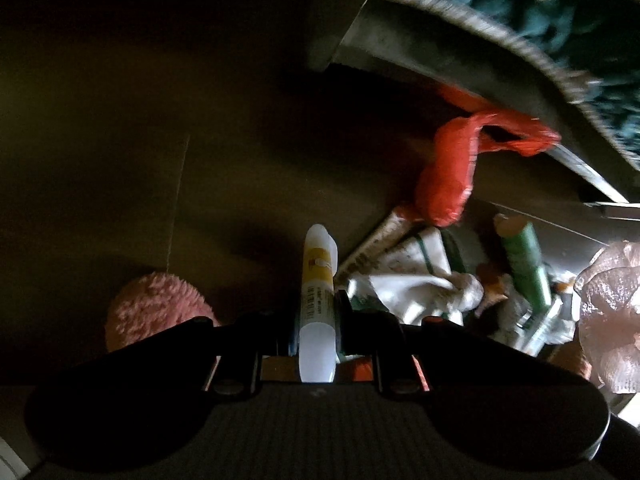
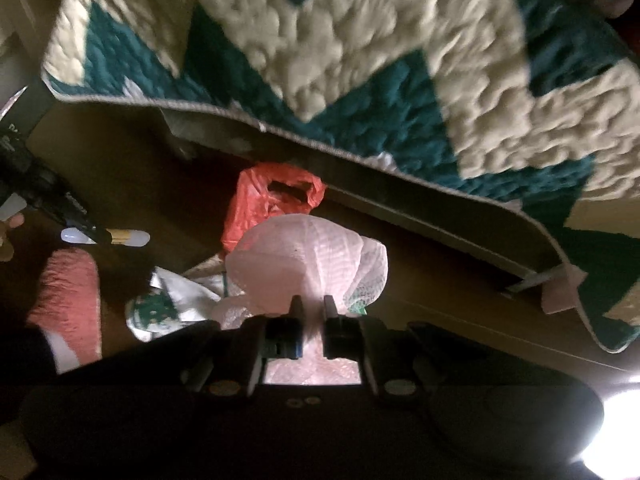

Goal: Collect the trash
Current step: 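Lift the pink tissue and white tube toward the teal wastebasket with both grippers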

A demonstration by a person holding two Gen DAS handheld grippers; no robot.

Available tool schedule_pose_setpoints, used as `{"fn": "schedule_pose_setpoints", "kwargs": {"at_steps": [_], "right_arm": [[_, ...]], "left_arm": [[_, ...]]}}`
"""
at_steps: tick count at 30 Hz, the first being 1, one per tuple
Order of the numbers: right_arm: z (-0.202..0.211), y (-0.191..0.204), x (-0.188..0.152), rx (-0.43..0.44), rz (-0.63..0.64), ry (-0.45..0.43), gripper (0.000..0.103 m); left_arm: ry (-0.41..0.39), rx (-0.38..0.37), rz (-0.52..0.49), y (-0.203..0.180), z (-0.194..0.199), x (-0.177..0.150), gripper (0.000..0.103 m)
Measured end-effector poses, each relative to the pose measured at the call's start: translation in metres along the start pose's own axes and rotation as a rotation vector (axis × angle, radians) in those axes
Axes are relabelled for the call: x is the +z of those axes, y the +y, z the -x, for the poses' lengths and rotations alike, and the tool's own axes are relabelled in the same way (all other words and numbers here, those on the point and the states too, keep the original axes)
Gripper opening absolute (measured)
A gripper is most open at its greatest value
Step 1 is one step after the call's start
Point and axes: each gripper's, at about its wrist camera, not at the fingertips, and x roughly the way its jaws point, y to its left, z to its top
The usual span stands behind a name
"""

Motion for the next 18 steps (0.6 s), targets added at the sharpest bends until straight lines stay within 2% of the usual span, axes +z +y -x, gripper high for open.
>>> {"fn": "schedule_pose_setpoints", "kwargs": {"at_steps": [4, 8, 18], "right_arm": [[0.046, -0.001, 0.002, 0.013, -0.008, -0.052, 0.007], [0.097, 0.0, 0.005, 0.02, -0.019, -0.127, 0.007], [0.247, -0.005, 0.014, 0.042, -0.027, -0.379, 0.007]], "left_arm": [[-0.076, -0.02, -0.041, -0.02, 0.044, -0.006, 0.017], [-0.175, -0.054, -0.062, -0.042, 0.109, -0.018, 0.017], [-0.424, -0.155, -0.06, -0.085, 0.272, -0.084, 0.017]]}}
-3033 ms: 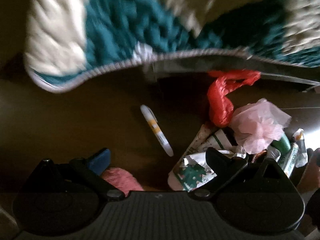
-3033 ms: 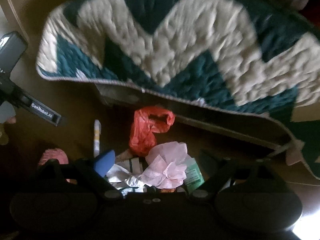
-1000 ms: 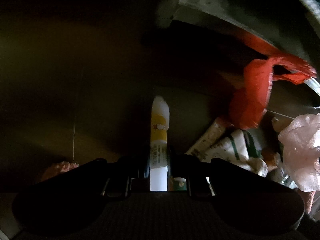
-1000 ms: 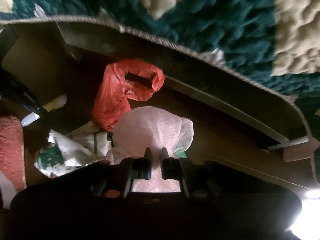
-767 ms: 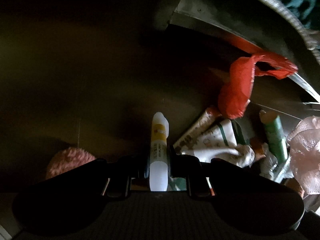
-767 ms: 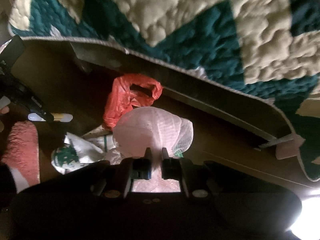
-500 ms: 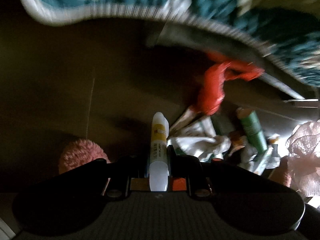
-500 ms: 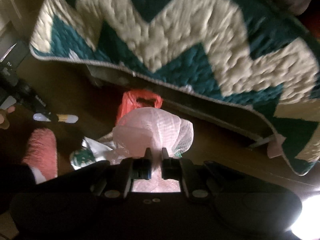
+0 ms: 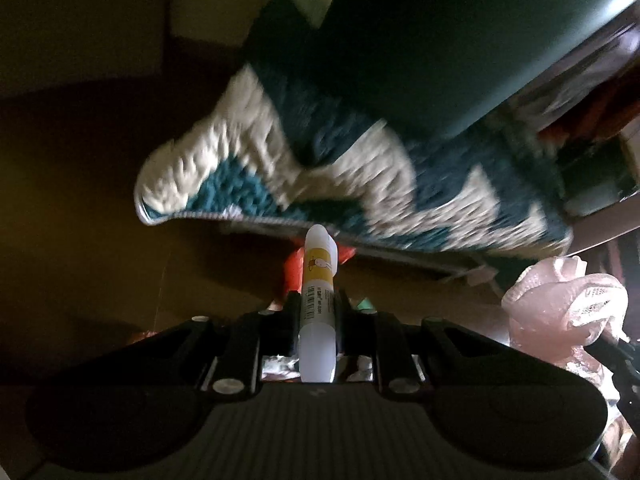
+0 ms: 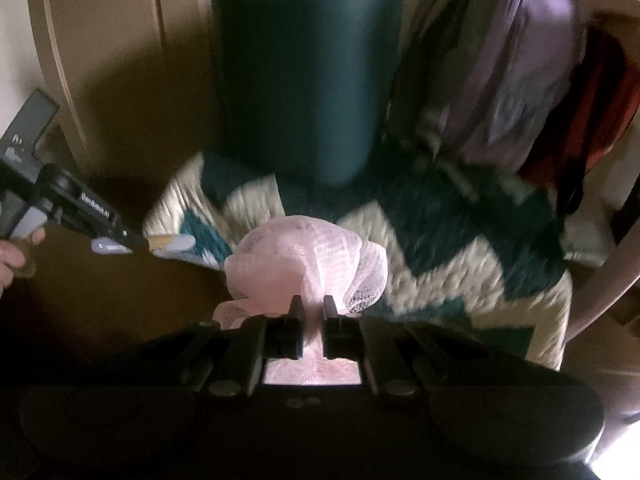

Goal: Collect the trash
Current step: 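Lift the pink tissue and white tube toward the teal wastebasket with both grippers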

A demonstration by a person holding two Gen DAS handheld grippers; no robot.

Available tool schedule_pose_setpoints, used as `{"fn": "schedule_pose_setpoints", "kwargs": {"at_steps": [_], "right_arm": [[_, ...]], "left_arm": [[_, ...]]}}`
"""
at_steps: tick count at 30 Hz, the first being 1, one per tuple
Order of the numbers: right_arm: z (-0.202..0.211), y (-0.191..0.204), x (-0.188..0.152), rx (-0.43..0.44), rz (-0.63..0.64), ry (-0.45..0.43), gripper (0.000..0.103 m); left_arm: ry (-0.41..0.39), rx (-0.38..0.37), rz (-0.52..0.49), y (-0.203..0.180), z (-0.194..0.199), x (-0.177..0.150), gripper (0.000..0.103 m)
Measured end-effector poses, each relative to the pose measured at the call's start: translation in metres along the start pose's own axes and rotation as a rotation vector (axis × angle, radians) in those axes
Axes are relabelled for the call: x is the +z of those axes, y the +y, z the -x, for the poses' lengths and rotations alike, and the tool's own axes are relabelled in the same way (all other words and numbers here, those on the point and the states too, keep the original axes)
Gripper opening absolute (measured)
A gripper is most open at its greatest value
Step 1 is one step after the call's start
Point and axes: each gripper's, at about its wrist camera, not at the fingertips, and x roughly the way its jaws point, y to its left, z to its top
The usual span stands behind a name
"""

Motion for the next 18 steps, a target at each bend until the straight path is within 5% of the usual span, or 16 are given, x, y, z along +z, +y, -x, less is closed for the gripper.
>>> {"fn": "schedule_pose_setpoints", "kwargs": {"at_steps": [10, 18], "right_arm": [[0.101, 0.008, 0.054, 0.009, 0.047, -0.162, 0.007], [0.138, 0.014, 0.121, -0.035, 0.079, -0.292, 0.007]], "left_arm": [[-0.197, -0.032, -0.026, -0.045, 0.121, -0.002, 0.017], [-0.352, -0.04, -0.102, -0.088, 0.191, 0.024, 0.017]]}}
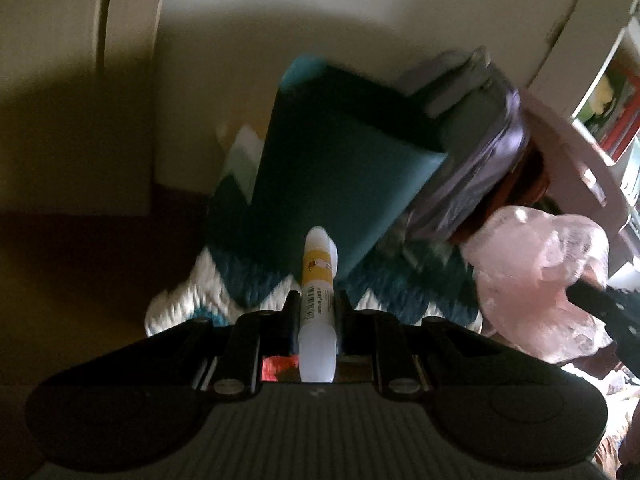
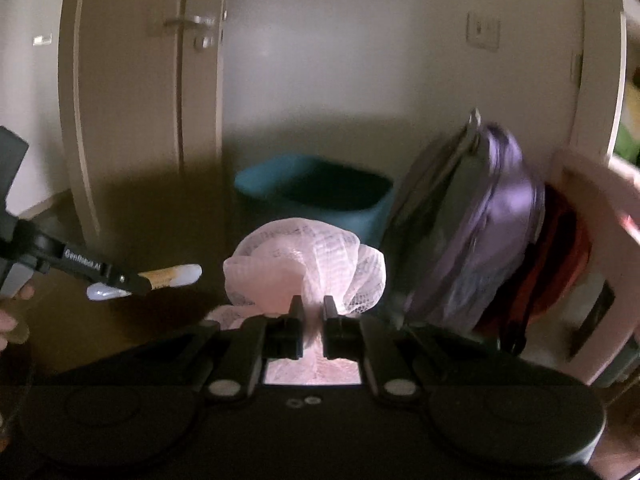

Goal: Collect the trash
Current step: 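Lift the pink tissue and white tube toward the teal wastebasket with both grippers, then open both grippers over the teal wastebasket to drop the tissue and tube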

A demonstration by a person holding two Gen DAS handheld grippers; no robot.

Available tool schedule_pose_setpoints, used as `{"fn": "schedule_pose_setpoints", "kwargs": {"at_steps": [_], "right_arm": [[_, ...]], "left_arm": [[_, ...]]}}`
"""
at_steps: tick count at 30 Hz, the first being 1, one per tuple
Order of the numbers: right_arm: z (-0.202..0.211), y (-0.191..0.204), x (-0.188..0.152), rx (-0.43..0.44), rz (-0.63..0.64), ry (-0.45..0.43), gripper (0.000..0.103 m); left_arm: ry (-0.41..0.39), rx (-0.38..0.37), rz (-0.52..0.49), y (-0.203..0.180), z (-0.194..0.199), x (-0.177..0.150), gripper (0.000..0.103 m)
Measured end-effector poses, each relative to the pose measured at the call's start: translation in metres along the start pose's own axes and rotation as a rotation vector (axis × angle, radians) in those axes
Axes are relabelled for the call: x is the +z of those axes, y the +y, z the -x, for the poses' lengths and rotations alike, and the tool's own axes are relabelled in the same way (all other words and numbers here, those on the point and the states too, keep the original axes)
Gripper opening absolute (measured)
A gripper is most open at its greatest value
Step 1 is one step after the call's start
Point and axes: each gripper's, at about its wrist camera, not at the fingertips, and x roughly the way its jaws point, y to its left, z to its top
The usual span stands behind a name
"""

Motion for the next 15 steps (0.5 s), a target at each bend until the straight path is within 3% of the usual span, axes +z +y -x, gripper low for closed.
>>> {"fn": "schedule_pose_setpoints", "kwargs": {"at_steps": [10, 15], "right_arm": [[-0.037, -0.003, 0.069, 0.002, -0.04, -0.057, 0.006], [-0.075, -0.008, 0.103, -0.083, -0.008, -0.081, 0.006]], "left_arm": [[-0.124, 0.011, -0.057, -0.044, 0.013, 0.084, 0.017], [-0.149, 0.052, -0.047, -0.061, -0.006, 0.13, 0.017]]}}
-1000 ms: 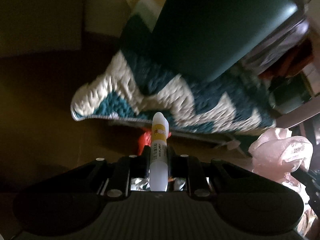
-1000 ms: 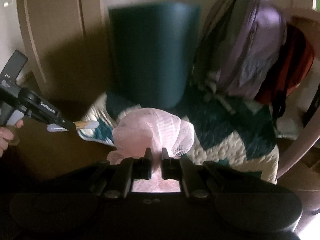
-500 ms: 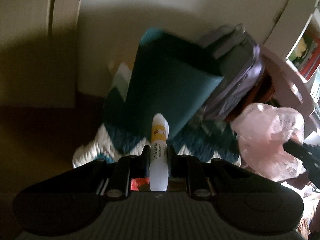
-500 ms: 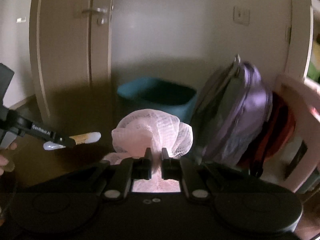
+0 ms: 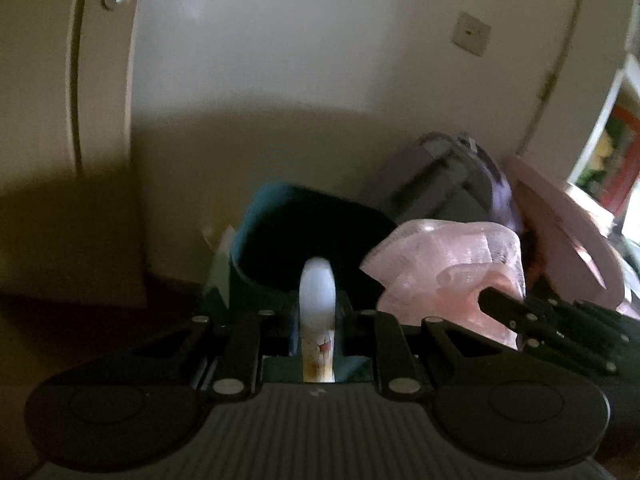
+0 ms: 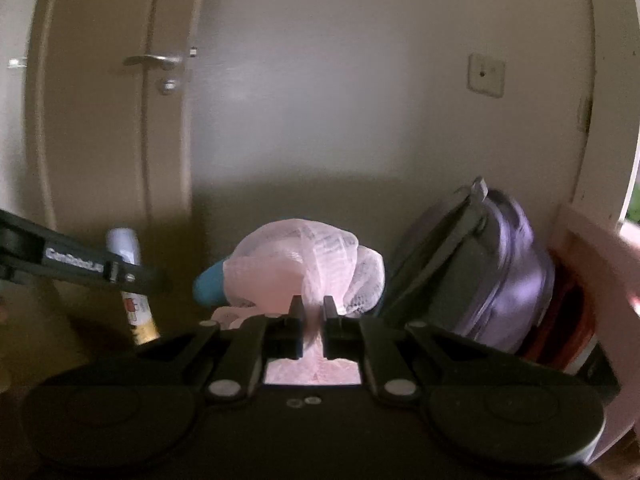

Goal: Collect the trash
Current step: 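Open both grippers over the teal wastebasket to drop the tissue and tube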

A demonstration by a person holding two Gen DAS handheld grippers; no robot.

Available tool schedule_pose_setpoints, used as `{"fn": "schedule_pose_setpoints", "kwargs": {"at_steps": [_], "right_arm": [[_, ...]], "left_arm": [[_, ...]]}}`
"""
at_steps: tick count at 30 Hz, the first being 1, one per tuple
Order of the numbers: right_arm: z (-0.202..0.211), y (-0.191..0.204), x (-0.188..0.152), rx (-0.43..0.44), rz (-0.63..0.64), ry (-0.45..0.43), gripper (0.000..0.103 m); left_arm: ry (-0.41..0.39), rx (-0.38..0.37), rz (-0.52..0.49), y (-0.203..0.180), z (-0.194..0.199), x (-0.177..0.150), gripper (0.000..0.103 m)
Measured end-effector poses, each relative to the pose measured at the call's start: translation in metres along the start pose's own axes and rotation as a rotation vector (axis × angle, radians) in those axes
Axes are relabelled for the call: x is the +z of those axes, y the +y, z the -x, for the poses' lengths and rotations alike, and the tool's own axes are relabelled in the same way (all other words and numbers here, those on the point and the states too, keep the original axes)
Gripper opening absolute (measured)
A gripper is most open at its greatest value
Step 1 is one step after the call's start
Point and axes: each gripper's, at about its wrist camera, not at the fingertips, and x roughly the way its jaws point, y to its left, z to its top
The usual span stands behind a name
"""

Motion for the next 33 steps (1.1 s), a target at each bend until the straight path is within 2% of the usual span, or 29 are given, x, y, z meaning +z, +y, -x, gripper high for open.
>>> {"fn": "schedule_pose_setpoints", "kwargs": {"at_steps": [6, 10, 14, 22, 25, 28, 33], "right_arm": [[-0.055, -0.012, 0.021, -0.029, 0.009, 0.015, 0.006], [-0.091, -0.02, 0.021, -0.024, 0.007, 0.051, 0.006], [-0.125, -0.019, 0.016, 0.016, 0.016, 0.112, 0.006], [-0.168, -0.005, -0.014, 0.08, 0.082, 0.232, 0.007], [-0.176, -0.001, -0.018, 0.104, 0.103, 0.266, 0.011], [-0.181, 0.004, -0.022, 0.122, 0.114, 0.288, 0.017], [-0.184, 0.01, -0.025, 0.132, 0.118, 0.304, 0.019]], "left_arm": [[-0.06, 0.053, 0.013, -0.007, -0.037, 0.067, 0.017], [-0.041, 0.073, -0.008, -0.013, -0.074, 0.086, 0.017], [0.023, 0.084, -0.023, -0.011, -0.123, 0.077, 0.017], [0.188, 0.119, -0.06, -0.004, -0.202, 0.035, 0.017], [0.228, 0.126, -0.064, -0.003, -0.216, 0.025, 0.017], [0.229, 0.12, -0.084, -0.006, -0.221, 0.02, 0.017], [0.245, 0.132, -0.091, -0.004, -0.223, 0.021, 0.017]]}}
